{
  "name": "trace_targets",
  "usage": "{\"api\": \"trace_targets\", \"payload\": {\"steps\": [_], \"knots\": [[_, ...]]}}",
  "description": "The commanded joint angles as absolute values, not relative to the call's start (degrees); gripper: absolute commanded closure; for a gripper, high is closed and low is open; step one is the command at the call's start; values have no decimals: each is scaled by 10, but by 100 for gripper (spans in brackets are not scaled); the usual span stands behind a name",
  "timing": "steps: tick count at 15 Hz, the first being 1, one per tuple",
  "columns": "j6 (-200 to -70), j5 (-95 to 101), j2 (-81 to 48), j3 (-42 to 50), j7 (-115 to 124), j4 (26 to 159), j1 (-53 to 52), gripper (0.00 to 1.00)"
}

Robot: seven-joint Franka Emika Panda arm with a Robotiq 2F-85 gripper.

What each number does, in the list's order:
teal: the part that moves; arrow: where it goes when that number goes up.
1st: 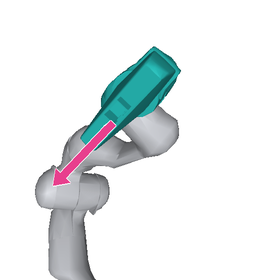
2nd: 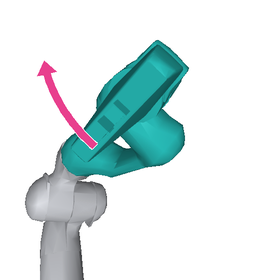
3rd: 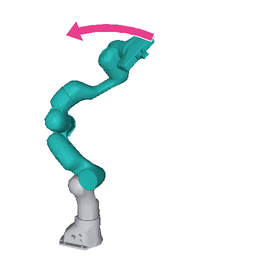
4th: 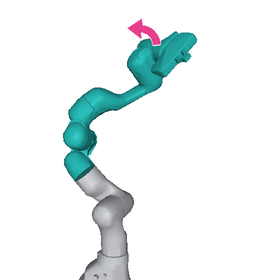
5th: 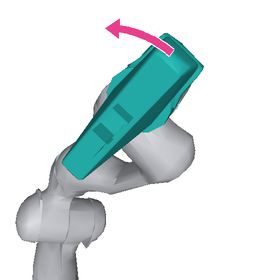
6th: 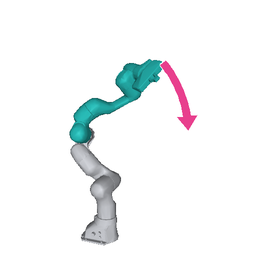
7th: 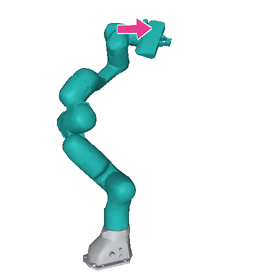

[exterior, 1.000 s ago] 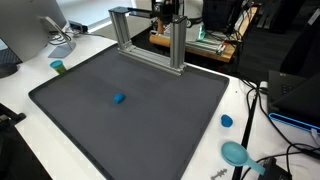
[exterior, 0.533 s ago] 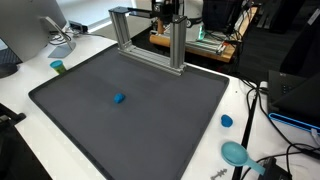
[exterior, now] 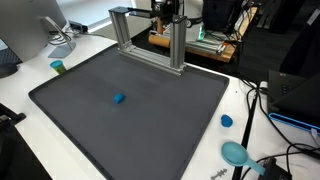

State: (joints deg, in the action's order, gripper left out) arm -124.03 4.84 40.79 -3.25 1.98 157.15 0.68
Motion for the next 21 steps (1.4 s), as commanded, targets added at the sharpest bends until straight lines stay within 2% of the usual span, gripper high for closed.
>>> {"api": "trace_targets", "payload": {"steps": [1,3,4,14,17,21], "knots": [[-1216,73,409,-50,34,1570,11,55],[-1218,83,409,-53,37,1570,12,67],[-1222,83,416,-53,36,1579,10,69],[-1286,79,361,-67,94,1535,23,69],[-1244,98,349,-79,103,1522,29,69],[-1169,93,340,-50,49,1491,18,69]]}}
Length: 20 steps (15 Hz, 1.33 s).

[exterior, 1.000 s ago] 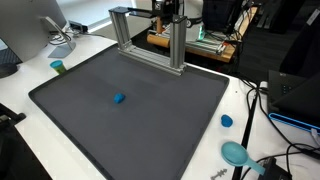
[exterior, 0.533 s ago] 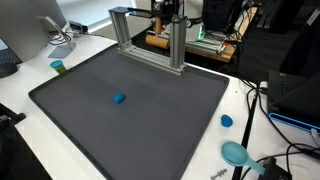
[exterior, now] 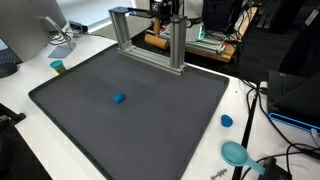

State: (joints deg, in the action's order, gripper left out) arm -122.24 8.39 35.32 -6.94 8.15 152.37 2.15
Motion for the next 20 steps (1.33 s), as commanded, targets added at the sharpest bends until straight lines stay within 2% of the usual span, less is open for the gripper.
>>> {"api": "trace_targets", "payload": {"steps": [1,5,6,7,9,11,15,16,18,19,20], "knots": [[-1153,89,337,-43,33,1486,15,69],[-1122,87,326,-38,14,1481,2,69],[-1122,91,325,-41,22,1483,4,19],[-1122,92,326,-41,25,1485,5,19],[-1125,89,330,-35,25,1489,7,6],[-1125,84,338,-24,21,1495,10,8],[-1124,71,351,-13,20,1502,9,41],[-1128,69,356,-14,20,1506,5,41],[-1150,72,368,-17,21,1518,2,13],[-1148,71,370,-17,21,1519,2,9],[-1149,69,375,-14,19,1523,2,27]]}}
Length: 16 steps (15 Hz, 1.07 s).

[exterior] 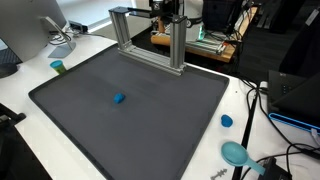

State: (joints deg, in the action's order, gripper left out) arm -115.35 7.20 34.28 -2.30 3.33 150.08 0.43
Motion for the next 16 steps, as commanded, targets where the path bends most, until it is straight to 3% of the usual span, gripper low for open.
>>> {"api": "trace_targets", "payload": {"steps": [1,2,6,15,16], "knots": [[-1150,63,378,-9,12,1525,0,37],[-1149,58,381,-4,5,1526,-1,50],[-1138,34,386,7,-19,1530,-11,76],[-1140,-1,379,40,-124,1530,-37,77],[-1129,-2,375,45,-137,1527,-37,70]]}}
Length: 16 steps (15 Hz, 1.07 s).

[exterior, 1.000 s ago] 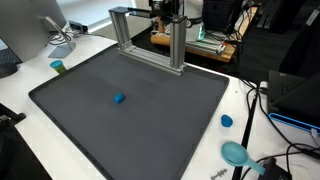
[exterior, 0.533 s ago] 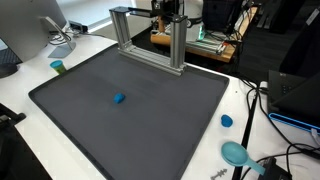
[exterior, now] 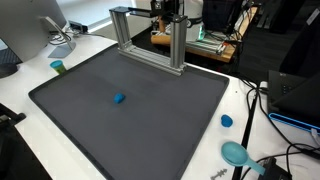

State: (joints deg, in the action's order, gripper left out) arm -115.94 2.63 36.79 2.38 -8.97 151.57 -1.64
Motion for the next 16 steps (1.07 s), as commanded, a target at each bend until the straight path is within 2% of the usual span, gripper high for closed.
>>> {"api": "trace_targets", "payload": {"steps": [1,2,6,8,9,10,12,16], "knots": [[-1123,-3,373,49,-148,1525,-38,27],[-1119,-3,371,50,-154,1523,-37,77],[-1109,3,373,49,-166,1523,-35,77],[-1109,4,374,48,-167,1523,-34,38],[-1108,5,374,48,-169,1523,-34,75],[-1106,4,373,48,-171,1524,-35,72],[-1101,4,372,47,-172,1524,-38,78],[-1100,3,374,48,-177,1524,-38,78]]}}
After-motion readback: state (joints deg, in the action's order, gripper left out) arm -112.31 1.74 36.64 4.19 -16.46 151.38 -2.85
